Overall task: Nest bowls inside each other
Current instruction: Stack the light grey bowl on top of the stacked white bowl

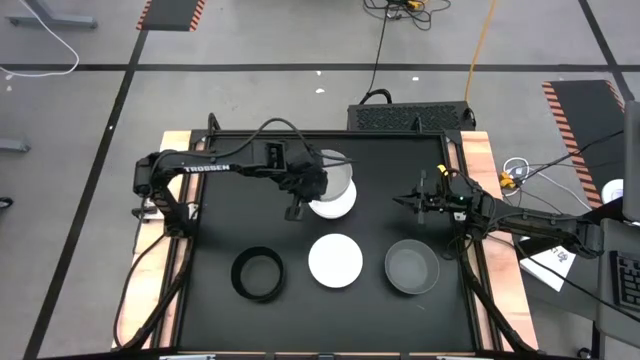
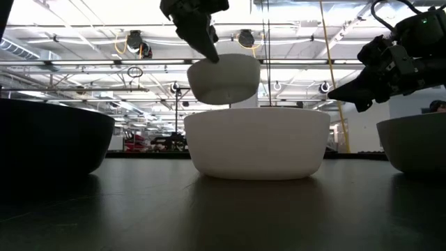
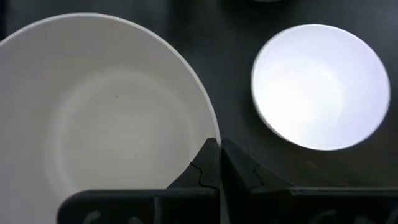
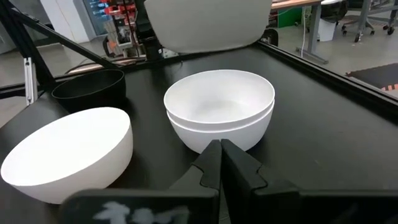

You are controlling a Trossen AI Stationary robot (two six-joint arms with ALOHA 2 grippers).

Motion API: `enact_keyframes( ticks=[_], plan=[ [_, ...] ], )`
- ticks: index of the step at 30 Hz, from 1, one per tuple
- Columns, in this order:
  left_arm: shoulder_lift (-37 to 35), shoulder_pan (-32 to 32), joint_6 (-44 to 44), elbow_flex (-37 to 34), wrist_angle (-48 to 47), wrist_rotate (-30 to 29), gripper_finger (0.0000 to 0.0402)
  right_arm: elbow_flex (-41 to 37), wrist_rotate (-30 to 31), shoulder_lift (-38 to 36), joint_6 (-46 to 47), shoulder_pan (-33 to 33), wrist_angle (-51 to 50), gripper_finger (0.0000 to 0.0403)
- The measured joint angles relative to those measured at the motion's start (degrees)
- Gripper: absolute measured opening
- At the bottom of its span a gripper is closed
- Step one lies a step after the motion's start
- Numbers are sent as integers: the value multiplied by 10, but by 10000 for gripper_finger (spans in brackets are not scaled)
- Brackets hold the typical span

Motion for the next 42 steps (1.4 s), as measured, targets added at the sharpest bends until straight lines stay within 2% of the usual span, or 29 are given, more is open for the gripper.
enact_keyframes(
  ticks=[9,14,24,32,42],
  plan=[
    [8,-21,88,-2,-10,77,0,0,0,0,0,0,0,0],
    [35,-33,90,-2,2,75,0,0,0,0,0,0,1,0],
    [96,-27,93,-2,6,2,0,0,0,8,0,0,-2,0],
    [96,-16,98,-2,20,5,0,0,0,13,-5,0,-2,0],
    [99,-10,95,-2,34,44,0,0,0,13,-10,0,-2,0]
  ],
)
